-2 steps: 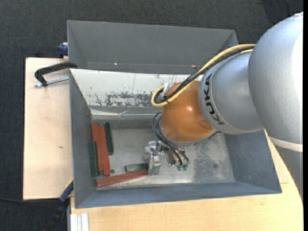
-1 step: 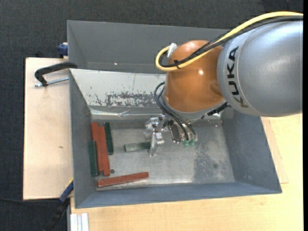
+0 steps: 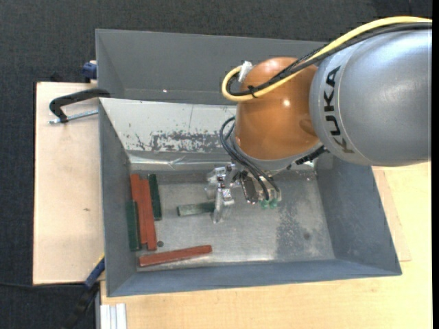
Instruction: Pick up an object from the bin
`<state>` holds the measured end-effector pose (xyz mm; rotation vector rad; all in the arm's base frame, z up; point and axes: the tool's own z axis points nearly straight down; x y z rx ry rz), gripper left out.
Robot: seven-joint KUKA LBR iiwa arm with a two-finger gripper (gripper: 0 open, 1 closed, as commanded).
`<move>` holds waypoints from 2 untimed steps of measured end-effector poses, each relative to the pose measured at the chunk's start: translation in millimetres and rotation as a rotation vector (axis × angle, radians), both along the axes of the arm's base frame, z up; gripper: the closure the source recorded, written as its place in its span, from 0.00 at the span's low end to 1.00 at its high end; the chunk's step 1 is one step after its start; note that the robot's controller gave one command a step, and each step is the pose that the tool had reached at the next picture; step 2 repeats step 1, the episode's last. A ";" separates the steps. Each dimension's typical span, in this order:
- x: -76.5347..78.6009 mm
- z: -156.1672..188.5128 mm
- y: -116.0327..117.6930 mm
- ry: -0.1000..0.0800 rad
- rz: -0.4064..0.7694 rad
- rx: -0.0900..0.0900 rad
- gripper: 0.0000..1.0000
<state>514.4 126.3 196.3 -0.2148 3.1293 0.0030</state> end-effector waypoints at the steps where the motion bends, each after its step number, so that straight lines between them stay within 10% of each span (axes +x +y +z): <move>1: 30.5 183.0 -16.5 -0.013 0.213 -0.001 1.00; 2: 30.5 183.0 -16.5 -0.013 0.213 -0.001 1.00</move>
Offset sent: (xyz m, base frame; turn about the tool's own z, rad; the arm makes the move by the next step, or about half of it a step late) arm 0.0000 0.0000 0.0000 0.0000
